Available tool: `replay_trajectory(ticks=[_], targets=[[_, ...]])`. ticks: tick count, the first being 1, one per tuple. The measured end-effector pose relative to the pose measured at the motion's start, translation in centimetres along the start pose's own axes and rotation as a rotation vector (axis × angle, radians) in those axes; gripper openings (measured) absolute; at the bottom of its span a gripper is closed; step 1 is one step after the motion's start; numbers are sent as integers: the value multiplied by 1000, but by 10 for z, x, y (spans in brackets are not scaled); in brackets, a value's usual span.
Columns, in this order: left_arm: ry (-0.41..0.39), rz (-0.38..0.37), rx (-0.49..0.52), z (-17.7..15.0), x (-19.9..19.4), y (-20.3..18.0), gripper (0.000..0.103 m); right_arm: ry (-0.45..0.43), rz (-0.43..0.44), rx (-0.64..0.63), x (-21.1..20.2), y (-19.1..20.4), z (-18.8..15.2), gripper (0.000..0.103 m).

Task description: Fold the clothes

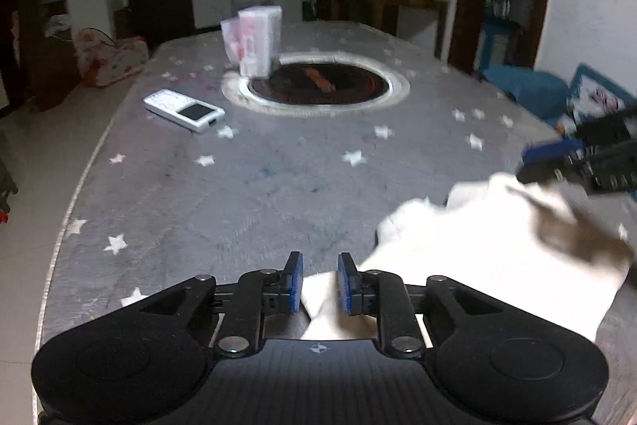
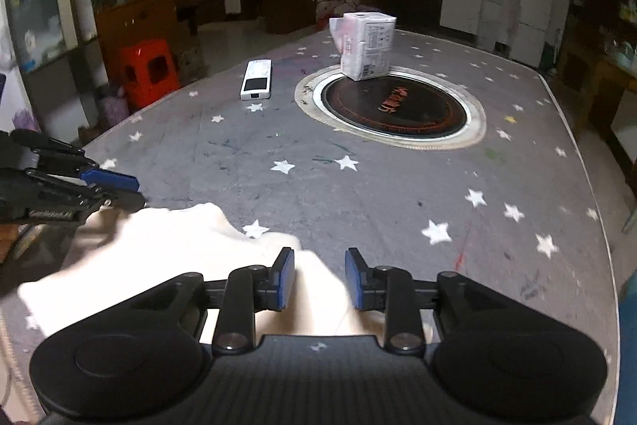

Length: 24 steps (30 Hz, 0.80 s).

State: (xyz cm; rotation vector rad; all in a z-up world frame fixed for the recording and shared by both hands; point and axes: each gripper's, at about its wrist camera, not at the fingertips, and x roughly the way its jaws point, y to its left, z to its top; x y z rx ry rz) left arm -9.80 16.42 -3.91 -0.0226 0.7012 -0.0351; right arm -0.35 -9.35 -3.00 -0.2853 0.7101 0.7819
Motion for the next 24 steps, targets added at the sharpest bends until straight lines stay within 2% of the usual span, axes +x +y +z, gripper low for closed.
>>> replay_trajectory(ticks=[4,6,8,12,16,20,24], targets=[[-64,-53,-47,5,-18,-10,21,-10,41,-6,-6,6,-6,25],[-66,-126,-66,5,-22,-20,21,-5,64,-8,-2,10,-7,22],[-54,-164,-67,5,-20,-31,21,3,74,6,7,12,-5,20],[-17,-179,-87,3,-3,-41,21,14,82,41,30,12,0,20],[25,-150,-109,0,16,-40,21,33,59,57,47,9,-2,19],[29,-161,-140,-3,19,-33,21,27,40,81,39,-2,-3,19],[14,-161,-137,-4,12,-33,25,14,32,62,15,-8,-8,19]])
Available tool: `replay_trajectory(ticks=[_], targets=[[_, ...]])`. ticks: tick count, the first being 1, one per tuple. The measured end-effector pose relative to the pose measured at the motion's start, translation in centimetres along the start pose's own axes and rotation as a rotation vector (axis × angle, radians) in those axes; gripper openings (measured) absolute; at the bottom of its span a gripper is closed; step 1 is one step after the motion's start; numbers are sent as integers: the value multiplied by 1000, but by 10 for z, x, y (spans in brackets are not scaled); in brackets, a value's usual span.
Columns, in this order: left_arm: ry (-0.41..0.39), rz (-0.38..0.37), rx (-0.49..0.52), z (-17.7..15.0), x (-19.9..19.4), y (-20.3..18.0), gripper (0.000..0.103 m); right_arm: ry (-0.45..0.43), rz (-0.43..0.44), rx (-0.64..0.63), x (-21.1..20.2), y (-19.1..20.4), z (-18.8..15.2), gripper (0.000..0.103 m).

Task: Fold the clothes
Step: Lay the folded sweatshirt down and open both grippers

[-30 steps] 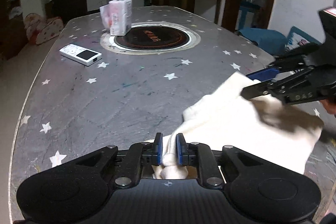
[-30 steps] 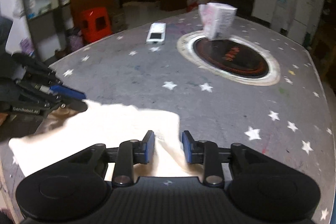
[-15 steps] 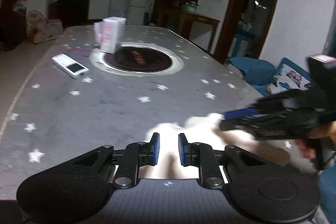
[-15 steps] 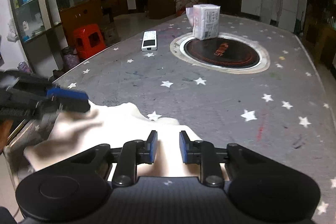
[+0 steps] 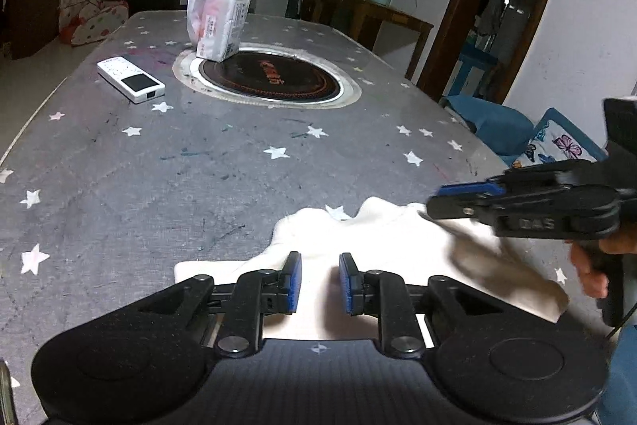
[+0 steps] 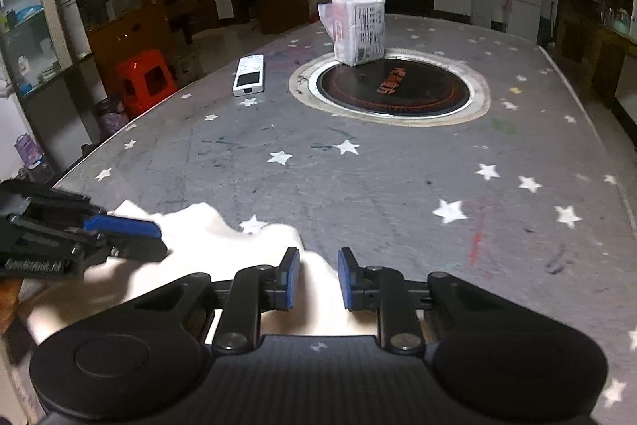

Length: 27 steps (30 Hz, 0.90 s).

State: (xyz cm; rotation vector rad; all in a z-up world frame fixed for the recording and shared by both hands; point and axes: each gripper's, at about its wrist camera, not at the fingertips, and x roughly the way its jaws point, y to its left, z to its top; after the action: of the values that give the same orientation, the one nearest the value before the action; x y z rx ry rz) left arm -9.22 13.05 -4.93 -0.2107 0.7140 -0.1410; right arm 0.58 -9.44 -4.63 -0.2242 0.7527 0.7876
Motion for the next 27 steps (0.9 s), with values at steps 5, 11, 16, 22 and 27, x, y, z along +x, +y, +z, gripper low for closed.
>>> replay_trajectory(ticks=[5,11,16,22,27], targets=[[2,15,19,-4,2,-3,29,12,-8,-60,-16,6,-18,19],[-14,34,36,-2,-9,-7,29,3,-59,-5,-23,-12,-31,19],[-55,-7,64,-5,-28,-26,31,-12,-82,11,-32,-21,-31,19],[-19,-56,144,-24,-22,-56,31,26,-120,-13,-27,-27,-42,19],[13,-55,162,-36,-18,-58,37,-5,-134,-10,-53,-33,-44,19]])
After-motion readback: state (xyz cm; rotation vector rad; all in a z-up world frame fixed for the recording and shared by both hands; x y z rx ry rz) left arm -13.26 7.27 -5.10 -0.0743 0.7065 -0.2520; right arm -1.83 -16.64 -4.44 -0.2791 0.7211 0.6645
